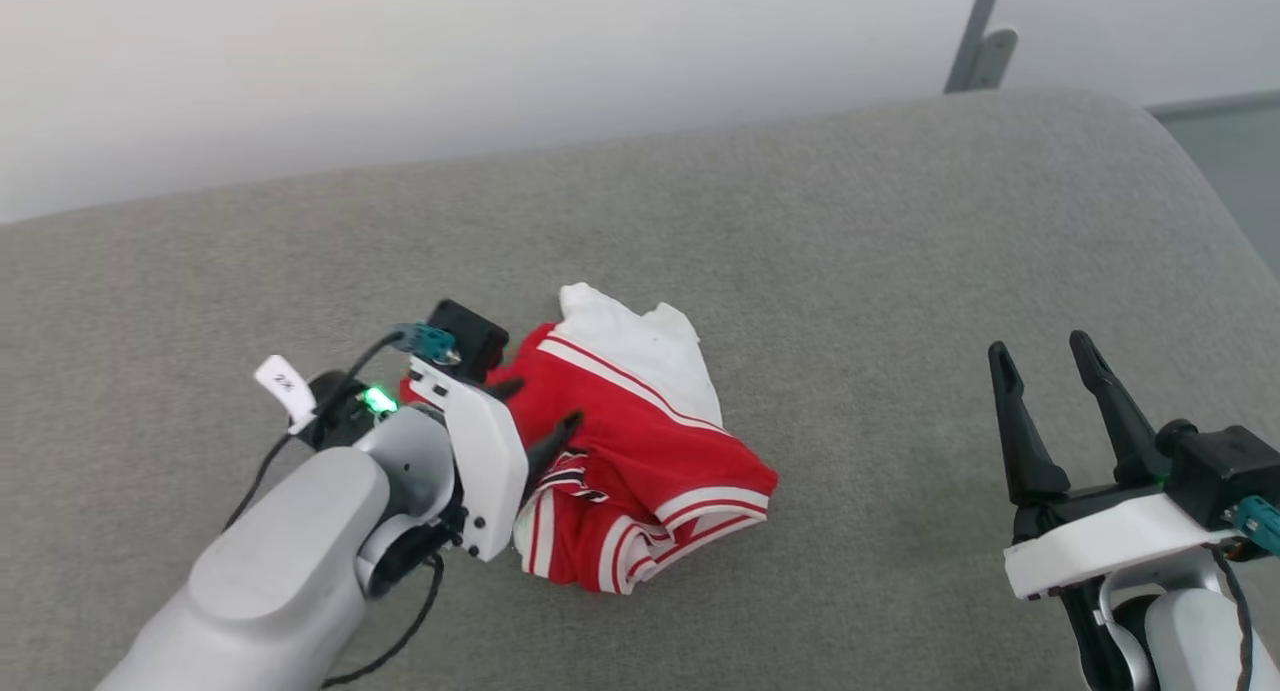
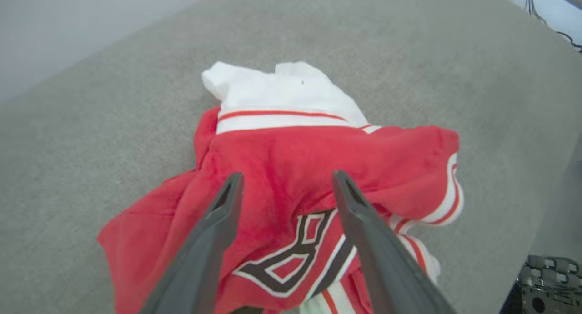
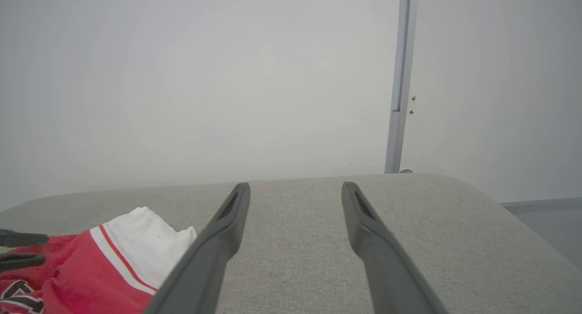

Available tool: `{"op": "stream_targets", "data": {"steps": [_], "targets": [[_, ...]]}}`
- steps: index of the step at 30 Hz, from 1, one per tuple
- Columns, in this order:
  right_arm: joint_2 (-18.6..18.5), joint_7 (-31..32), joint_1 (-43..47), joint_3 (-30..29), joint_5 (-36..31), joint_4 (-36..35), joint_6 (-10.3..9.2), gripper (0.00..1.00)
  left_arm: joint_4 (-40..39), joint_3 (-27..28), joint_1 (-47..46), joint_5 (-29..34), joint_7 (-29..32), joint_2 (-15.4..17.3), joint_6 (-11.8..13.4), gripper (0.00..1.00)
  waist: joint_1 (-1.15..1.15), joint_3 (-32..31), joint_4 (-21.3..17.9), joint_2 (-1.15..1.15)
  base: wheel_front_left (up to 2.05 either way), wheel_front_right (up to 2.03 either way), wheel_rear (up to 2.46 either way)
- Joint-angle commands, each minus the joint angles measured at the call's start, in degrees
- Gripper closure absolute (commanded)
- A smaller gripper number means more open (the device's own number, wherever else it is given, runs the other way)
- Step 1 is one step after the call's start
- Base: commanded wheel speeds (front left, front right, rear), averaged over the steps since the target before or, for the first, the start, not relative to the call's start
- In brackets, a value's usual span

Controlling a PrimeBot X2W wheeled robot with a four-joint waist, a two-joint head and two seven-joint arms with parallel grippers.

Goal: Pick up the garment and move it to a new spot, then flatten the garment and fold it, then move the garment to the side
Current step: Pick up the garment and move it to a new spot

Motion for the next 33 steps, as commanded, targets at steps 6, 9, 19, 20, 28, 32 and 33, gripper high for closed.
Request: {"op": "stream_targets", "data": {"steps": [6,9,19,20,28,32,33], "targets": [[-0.7,-1.0,1.6,-0.3,1.1,0.7,-0.02,0.0,-4.9,3.5,3.2,-1.0,-8.2,2.7,1.1,0.0,0.0,-2.9,3.1,0.0,0.0,0.0,0.0],[-1.0,-1.3,2.0,-0.4,1.4,1.1,-0.01,0.0,-7.4,5.6,5.9,-1.0,-13.4,4.3,2.5,0.0,0.0,-3.8,4.1,0.0,0.0,0.0,0.0],[-1.8,-2.2,3.7,-1.2,1.7,2.5,-0.02,0.0,-14.2,12.4,17.7,-1.3,-29.6,9.5,7.4,0.0,0.0,-5.4,6.9,0.0,0.0,0.0,0.0],[-1.8,-2.2,3.7,-1.3,1.7,2.6,-0.02,0.0,-14.6,13.3,18.9,-1.4,-30.7,9.8,8.0,0.0,0.0,-5.5,7.2,0.0,0.0,0.0,0.0],[-2.3,-2.7,4.4,-1.8,1.8,3.3,-0.01,0.0,-18.5,21.1,28.0,-0.8,-33.4,11.0,10.7,0.0,0.0,-6.0,8.8,0.0,0.0,0.0,0.0],[-2.3,-2.9,4.9,-2.2,1.9,3.4,-0.02,0.0,-22.2,27.6,33.4,1.0,-33.5,9.5,11.3,0.0,0.0,-6.2,9.5,0.0,0.0,0.0,0.0],[-2.3,-3.0,5.0,-2.2,1.8,3.3,-0.01,0.0,-22.9,29.4,34.7,1.7,-33.4,9.0,11.1,0.0,0.0,-6.2,9.5,0.0,0.0,0.0,0.0]]}}
